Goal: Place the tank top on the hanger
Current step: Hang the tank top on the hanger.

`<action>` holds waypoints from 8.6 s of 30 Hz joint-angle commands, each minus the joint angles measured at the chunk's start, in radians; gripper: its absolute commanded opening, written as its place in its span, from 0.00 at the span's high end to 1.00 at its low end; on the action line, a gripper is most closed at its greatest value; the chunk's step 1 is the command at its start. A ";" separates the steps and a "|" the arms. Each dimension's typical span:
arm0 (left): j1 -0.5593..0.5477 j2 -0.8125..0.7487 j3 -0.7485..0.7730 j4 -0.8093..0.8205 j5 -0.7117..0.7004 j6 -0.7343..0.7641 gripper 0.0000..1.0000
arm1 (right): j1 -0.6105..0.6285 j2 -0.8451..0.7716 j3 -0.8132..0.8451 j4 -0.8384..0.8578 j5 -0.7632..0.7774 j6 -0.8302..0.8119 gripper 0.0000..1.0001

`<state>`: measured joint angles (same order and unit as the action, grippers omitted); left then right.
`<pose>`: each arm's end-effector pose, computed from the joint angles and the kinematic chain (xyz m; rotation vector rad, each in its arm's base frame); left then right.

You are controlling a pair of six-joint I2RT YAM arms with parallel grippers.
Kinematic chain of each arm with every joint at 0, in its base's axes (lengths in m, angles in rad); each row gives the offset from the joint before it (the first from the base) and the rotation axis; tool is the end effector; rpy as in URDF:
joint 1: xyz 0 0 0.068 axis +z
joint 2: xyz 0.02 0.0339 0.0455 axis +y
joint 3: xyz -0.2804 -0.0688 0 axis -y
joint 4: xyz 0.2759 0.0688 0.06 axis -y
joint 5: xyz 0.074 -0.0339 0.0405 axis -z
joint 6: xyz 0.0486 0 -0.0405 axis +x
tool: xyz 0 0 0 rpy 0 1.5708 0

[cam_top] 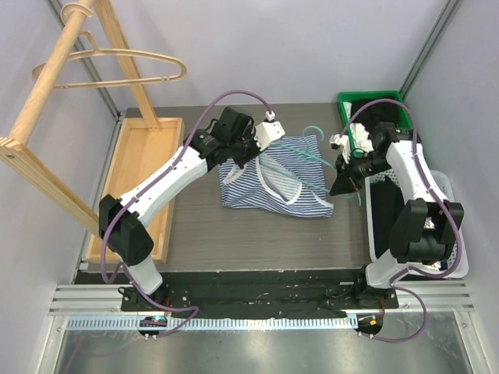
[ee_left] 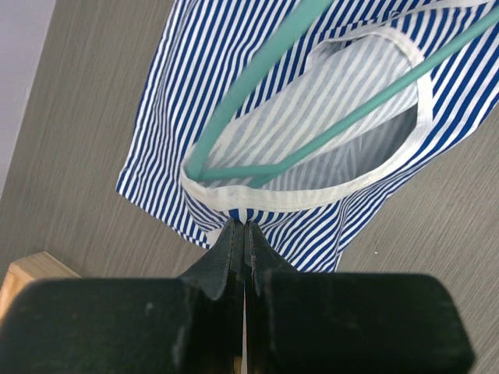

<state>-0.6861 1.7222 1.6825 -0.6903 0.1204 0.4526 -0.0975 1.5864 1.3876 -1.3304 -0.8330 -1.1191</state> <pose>0.3301 -0.2779 0.3582 1.2961 1.9097 -0.2583 0.3132 0.0055 0.2916 -1.2391 2.1641 0.8756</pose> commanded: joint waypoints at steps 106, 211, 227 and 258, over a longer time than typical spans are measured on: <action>-0.102 -0.191 0.619 -0.318 -0.097 0.227 0.00 | 0.473 0.023 0.726 -0.174 0.222 0.119 0.99; -0.033 -0.236 0.414 -0.350 0.145 0.159 1.00 | 0.271 -0.006 -0.090 1.050 -0.279 1.308 0.27; -0.033 -0.216 0.425 -0.348 0.148 0.156 1.00 | 0.344 0.044 -0.090 1.028 -0.229 1.266 0.40; -0.033 -0.216 0.405 -0.345 0.153 0.153 1.00 | 0.367 0.041 -0.058 1.017 -0.281 1.265 0.48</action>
<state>-0.7216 1.5143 2.0663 -1.0969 0.2546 0.6270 0.2665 1.6779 1.2922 -0.3382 -1.0641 0.1349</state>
